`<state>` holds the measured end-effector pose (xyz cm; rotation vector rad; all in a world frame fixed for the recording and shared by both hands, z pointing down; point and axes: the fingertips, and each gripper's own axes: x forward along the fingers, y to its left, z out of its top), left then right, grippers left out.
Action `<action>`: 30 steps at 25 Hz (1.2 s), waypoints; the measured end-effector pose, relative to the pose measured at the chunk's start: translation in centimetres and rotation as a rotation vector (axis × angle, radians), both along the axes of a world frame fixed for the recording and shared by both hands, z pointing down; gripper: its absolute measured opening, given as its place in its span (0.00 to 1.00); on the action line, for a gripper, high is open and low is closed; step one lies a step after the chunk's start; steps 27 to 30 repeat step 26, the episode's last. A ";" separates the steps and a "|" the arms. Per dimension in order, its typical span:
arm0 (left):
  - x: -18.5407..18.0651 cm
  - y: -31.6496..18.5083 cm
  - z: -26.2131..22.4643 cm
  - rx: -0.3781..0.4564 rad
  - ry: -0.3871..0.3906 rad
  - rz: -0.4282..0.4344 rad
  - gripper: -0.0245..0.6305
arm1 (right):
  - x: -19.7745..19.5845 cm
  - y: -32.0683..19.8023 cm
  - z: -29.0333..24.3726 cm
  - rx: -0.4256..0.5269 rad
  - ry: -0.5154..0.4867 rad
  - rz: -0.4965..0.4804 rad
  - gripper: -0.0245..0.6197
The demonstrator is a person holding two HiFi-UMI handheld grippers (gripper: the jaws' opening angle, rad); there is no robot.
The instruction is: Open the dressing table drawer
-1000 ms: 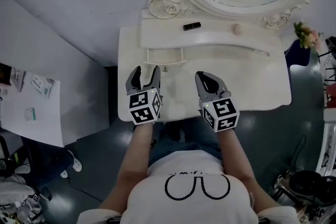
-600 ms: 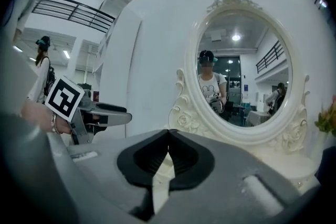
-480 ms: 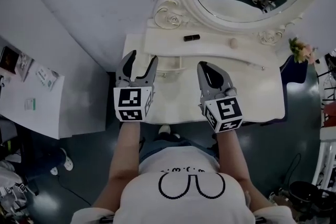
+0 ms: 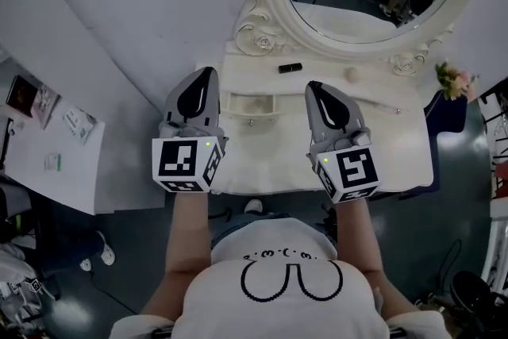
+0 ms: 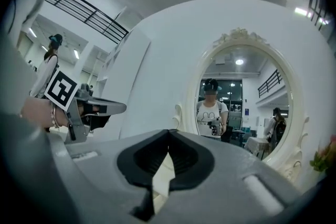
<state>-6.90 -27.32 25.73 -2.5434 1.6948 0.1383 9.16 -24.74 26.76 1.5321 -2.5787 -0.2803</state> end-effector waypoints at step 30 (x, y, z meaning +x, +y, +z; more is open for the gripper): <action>0.1 -0.1 -2.0 0.052 -0.046 0.019 0.03 | 0.9 -0.8 -2.1 0.032 0.015 0.044 0.03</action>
